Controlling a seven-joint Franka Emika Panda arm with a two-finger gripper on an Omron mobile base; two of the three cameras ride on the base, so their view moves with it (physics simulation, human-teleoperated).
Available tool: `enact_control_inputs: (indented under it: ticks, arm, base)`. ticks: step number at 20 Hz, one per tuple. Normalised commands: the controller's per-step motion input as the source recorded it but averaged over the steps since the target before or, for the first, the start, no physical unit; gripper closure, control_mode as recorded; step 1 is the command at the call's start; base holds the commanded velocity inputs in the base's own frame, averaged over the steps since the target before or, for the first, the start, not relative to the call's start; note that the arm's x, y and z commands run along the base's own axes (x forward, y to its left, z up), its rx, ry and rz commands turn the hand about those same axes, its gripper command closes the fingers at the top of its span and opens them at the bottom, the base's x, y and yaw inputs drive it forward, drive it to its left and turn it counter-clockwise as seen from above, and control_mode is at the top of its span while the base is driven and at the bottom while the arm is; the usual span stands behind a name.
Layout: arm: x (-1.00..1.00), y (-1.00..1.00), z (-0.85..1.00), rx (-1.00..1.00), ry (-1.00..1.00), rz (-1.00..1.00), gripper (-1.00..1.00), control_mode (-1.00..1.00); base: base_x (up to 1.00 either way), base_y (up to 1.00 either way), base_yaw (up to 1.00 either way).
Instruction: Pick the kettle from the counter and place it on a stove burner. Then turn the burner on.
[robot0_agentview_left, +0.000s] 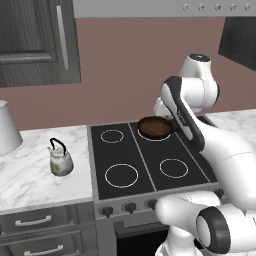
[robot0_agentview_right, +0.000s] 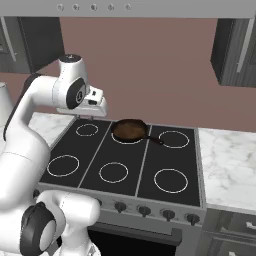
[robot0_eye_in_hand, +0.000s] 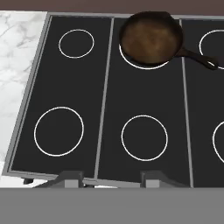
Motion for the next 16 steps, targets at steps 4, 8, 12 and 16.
enact_control_inputs:
  ticks: [4, 8, 12, 16]
  arm:
    - [0.0, 0.0, 0.0, 0.01, 0.0, 0.0, -1.0, -1.0]
    - [-0.06, 0.31, 0.0, 0.06, 0.0, 0.04, -1.0, -1.0]
    - [-0.11, 0.4, 0.0, 0.0, 0.0, 0.09, -1.0, -1.0]
    - [-0.2, 0.33, 0.03, 0.0, -0.02, 0.14, -1.0, -1.0]
  base:
    - [0.0, 0.0, 0.0]
    - [0.0, 0.0, 0.0]
    - [0.0, 0.0, 0.0]
    - [0.0, 0.0, 0.0]
